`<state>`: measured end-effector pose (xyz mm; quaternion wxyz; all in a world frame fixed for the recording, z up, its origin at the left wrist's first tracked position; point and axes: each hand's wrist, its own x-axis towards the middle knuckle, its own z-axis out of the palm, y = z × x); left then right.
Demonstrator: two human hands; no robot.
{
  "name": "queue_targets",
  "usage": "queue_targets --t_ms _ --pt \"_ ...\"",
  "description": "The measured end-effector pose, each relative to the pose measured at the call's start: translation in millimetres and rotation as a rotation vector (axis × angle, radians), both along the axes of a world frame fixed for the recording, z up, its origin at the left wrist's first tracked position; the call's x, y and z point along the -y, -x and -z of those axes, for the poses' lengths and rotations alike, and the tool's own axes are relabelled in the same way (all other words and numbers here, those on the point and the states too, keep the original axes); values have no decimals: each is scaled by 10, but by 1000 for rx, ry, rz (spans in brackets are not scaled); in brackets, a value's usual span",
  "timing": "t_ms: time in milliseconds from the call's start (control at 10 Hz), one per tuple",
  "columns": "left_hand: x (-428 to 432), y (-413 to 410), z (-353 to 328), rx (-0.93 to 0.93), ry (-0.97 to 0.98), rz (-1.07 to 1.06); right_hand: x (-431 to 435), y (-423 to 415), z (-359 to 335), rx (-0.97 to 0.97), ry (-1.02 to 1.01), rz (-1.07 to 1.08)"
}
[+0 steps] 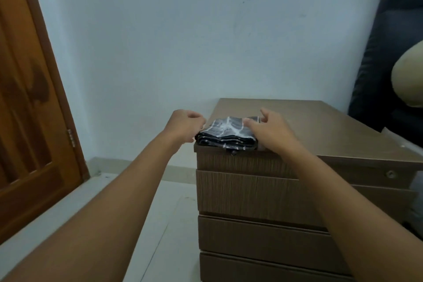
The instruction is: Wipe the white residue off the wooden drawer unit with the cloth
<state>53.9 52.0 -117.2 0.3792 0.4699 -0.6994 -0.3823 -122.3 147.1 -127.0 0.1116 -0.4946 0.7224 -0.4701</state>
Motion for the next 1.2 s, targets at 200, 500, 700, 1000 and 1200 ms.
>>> queue_targets --t_ms 200,500,700,1000,1200 --pt "-295 -175 384 221 452 12 -358 0 174 -182 -19 -147" --pt "-266 -29 432 237 534 -90 -260 -113 368 -375 60 106" --pt "-245 73 427 227 507 -95 -211 -167 366 -398 39 184" --pt "-267 66 374 326 474 -22 -324 -185 381 -361 10 132" --pt "-387 35 193 455 545 38 -577 -31 249 -145 184 82"
